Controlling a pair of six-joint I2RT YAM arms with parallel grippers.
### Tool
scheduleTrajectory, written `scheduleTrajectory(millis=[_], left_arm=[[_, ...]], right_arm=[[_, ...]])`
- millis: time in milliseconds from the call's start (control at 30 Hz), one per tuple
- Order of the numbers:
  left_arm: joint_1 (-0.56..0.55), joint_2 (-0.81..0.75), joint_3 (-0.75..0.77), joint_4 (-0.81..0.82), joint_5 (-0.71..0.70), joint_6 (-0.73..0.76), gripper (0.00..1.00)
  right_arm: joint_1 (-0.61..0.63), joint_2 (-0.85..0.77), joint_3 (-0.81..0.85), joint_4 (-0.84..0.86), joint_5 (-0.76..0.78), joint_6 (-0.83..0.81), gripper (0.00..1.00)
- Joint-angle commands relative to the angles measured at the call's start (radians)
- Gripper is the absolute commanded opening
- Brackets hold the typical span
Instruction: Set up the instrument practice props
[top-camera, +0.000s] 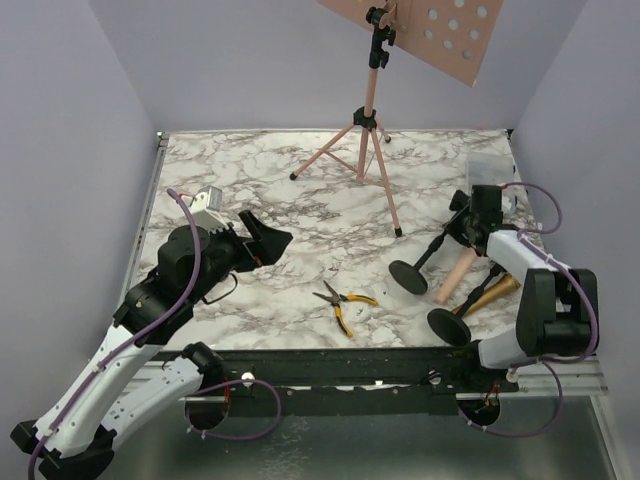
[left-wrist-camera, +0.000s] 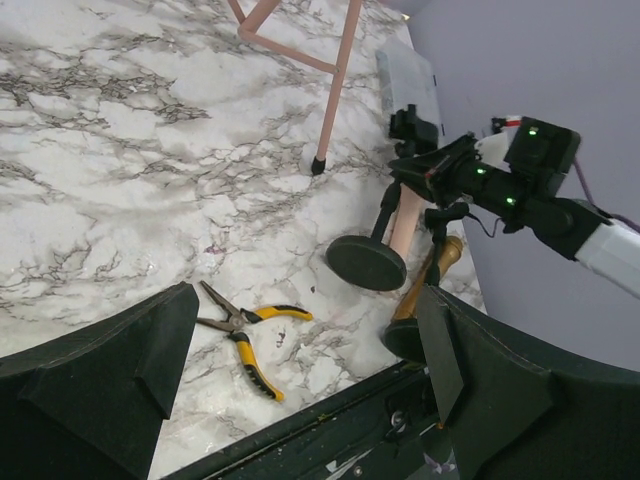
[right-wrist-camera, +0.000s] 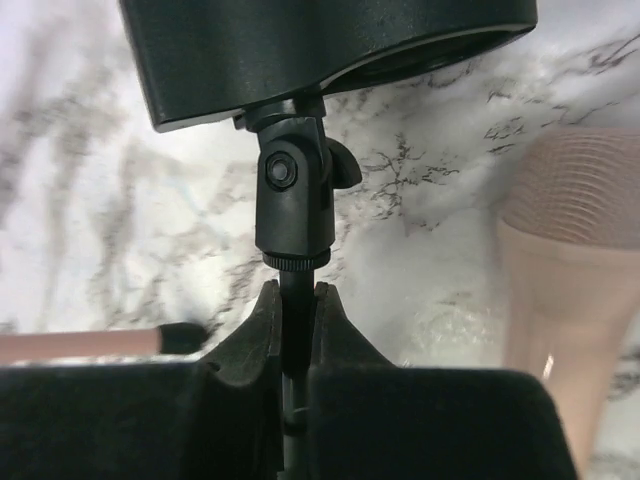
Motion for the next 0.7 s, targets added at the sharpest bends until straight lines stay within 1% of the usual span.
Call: scheduleTrajectory(millis=[0,33,100,167,200,267,300,333,400,467,533,567,633,667], left_arm=[[0.004,0.013,0.015,0.015,0.024,-0.003,0.99],[0.003,0.017,0.014,0.016,0.023,-0.005,0.99],[0.003,0.025,0.008,0.026,0.022,-0.003,0.99],[0.003,0.036,0.008,0.032,0.028,0.001,0.99],[0.003,0.043,0.014,0.032,0.031,0.001,0.99],[0.003,0.046,0.021,0.033,0.028,0.000,0.99],[0.003,0.042,0.020,0.038,0.020,-0.002,0.99],[0.003,0.037,0.015,0.040,0.009,-0.005,0.99],[0.003,0.016,0.005,0.042,-0.023,-0.016,0.99],[0.003,-0.018,-0.001,0.040,-0.069,-0.031,0.99],[0.003,-0.073,-0.021,0.039,-0.127,-0.054,0.99],[0.003,-0.104,-0.033,0.041,-0.159,-0.065,0.99],[0.003,-0.154,-0.041,0.031,-0.202,-0.081,0.99],[0.003,-0.176,-0.037,0.018,-0.216,-0.086,0.99]], right_arm=[[0.001,-0.265,-0.028,0.028,0.068,0.016,0.00],[0.001,-0.338,-0.060,0.078,0.033,0.000,0.00],[0.001,-0.458,-0.155,0.272,-0.154,-0.068,0.00],[0.002,-0.554,-0.280,0.553,-0.369,-0.093,0.00],[0.004,-0.578,-0.340,0.749,-0.484,-0.065,0.00],[0.025,-0.584,-0.430,1.050,-0.623,0.018,0.00],[0.084,-0.578,-0.445,1.141,-0.657,0.019,0.00],[0.145,-0.573,-0.443,1.164,-0.653,-0.026,0.00],[0.367,-0.575,-0.410,1.094,-0.526,-0.198,0.00],[0.610,-0.534,-0.367,1.051,-0.307,-0.371,0.00],[0.788,-0.447,-0.328,1.092,-0.106,-0.480,0.00],[0.848,-0.385,-0.302,1.137,-0.014,-0.535,0.00],[0.953,-0.246,-0.232,1.221,0.086,-0.635,0.00],[0.982,-0.167,-0.191,1.271,0.118,-0.679,0.00]])
